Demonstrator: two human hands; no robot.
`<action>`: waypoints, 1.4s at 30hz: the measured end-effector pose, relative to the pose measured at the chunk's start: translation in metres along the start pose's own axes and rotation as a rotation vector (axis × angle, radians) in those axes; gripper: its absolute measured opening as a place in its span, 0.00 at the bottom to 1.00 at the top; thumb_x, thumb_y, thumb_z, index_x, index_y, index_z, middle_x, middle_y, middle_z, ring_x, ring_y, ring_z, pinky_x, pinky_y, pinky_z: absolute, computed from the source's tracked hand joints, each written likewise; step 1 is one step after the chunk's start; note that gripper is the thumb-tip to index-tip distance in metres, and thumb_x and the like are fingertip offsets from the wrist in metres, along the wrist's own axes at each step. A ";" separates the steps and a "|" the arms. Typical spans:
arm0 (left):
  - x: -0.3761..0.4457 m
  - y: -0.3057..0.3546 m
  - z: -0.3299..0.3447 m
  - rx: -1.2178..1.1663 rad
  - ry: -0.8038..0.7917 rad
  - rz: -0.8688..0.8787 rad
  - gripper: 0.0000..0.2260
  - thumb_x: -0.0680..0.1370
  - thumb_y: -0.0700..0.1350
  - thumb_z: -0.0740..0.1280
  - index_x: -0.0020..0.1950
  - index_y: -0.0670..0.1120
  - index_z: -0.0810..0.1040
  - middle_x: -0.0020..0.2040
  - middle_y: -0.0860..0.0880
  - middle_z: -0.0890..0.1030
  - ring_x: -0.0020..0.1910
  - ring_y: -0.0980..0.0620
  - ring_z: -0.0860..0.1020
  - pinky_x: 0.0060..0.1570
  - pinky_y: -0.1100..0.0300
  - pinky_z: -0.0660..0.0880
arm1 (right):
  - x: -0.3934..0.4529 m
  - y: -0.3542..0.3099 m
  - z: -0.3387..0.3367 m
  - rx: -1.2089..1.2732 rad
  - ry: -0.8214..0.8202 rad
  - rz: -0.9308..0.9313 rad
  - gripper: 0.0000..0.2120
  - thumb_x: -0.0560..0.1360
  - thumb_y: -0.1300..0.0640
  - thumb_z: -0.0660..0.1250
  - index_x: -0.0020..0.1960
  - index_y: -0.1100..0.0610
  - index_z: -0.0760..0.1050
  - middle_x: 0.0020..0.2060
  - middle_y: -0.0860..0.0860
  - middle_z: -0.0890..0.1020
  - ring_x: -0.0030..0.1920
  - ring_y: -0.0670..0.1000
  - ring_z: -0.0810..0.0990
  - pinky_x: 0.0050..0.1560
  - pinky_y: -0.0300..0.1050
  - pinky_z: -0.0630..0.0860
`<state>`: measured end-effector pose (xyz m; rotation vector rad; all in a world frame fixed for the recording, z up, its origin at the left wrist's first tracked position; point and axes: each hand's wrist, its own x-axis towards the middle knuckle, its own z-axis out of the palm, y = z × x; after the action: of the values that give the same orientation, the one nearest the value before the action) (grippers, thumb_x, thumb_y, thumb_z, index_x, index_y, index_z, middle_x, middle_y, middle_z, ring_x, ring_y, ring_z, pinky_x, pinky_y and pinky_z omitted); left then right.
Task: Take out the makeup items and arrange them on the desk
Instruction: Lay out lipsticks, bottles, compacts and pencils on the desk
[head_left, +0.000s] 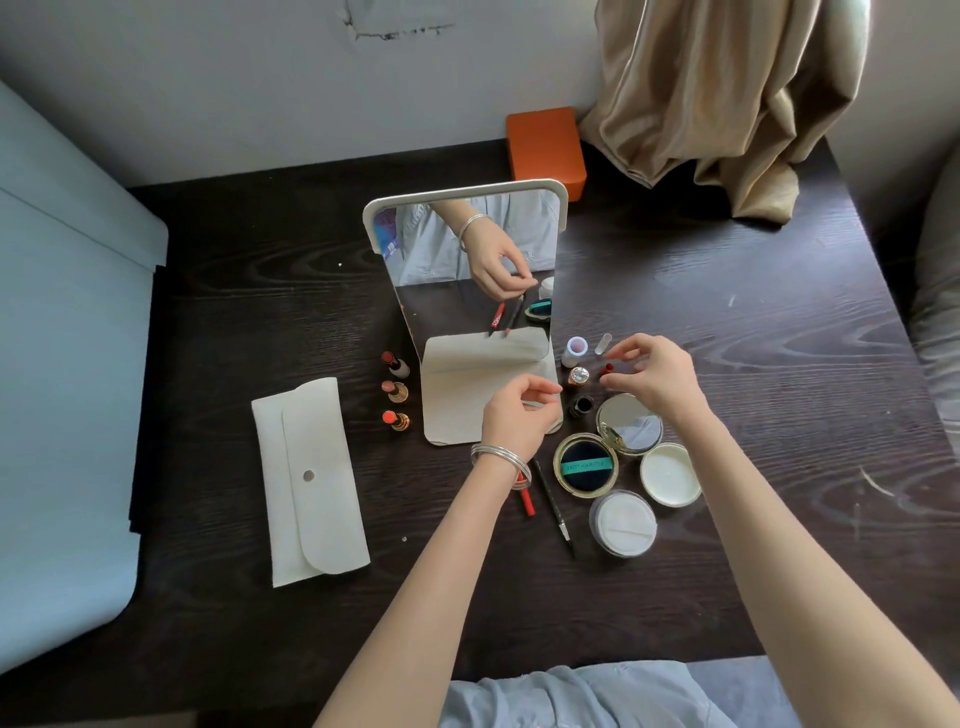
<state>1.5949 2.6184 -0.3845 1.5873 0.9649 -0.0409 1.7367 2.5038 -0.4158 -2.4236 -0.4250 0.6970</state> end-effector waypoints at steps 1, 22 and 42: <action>-0.001 0.002 0.000 -0.002 0.001 0.007 0.08 0.73 0.36 0.67 0.46 0.48 0.78 0.39 0.55 0.77 0.39 0.56 0.75 0.50 0.54 0.76 | -0.007 -0.005 -0.005 0.024 0.027 -0.013 0.13 0.65 0.57 0.77 0.48 0.53 0.79 0.47 0.52 0.76 0.43 0.49 0.74 0.44 0.41 0.68; -0.071 -0.061 -0.112 -0.126 0.239 -0.051 0.07 0.74 0.40 0.69 0.50 0.50 0.77 0.43 0.56 0.78 0.46 0.59 0.78 0.50 0.61 0.77 | -0.128 -0.111 0.086 0.378 -0.479 -0.179 0.18 0.69 0.59 0.74 0.56 0.53 0.74 0.49 0.49 0.79 0.49 0.47 0.80 0.49 0.37 0.77; -0.062 -0.148 -0.213 0.053 0.455 -0.550 0.24 0.72 0.47 0.68 0.66 0.43 0.69 0.63 0.42 0.73 0.62 0.41 0.71 0.62 0.48 0.70 | -0.158 -0.183 0.225 0.081 -0.481 -0.057 0.29 0.72 0.53 0.71 0.69 0.54 0.64 0.70 0.54 0.60 0.64 0.55 0.71 0.62 0.46 0.71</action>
<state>1.3656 2.7525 -0.4112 1.3586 1.7510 -0.0893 1.4556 2.6769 -0.4016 -2.1450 -0.6362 1.2506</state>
